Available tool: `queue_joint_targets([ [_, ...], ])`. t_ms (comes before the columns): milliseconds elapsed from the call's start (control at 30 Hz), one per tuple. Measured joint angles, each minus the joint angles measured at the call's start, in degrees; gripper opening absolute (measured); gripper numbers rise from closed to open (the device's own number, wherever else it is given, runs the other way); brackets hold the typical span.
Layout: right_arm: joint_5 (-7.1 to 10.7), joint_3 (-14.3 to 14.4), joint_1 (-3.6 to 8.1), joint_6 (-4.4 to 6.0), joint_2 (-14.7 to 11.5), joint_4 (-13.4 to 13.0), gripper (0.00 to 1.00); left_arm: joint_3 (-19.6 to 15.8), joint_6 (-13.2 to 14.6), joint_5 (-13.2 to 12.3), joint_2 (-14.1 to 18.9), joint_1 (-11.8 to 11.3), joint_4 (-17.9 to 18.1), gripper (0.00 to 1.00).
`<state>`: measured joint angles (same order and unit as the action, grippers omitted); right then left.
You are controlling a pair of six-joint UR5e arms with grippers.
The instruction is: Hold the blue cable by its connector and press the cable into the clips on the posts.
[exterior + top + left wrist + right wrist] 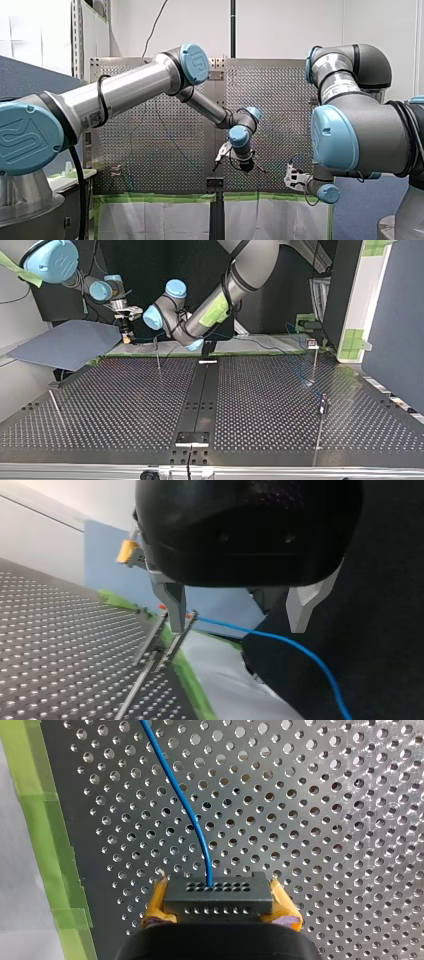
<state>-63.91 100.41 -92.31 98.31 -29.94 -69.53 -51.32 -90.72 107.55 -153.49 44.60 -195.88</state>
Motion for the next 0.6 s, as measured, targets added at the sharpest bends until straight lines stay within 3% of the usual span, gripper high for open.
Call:
queue_joint_targets([
  [333,0.0,0.0,-0.02,-0.01,0.09,0.0,0.0,3.67,0.86,-4.22,-4.36,0.93,-4.77,1.0],
  [600,0.0,0.01,-0.09,-0.08,0.1,0.03,0.0,3.86,-0.33,-5.09,-7.97,-0.46,-8.93,1.0],
])
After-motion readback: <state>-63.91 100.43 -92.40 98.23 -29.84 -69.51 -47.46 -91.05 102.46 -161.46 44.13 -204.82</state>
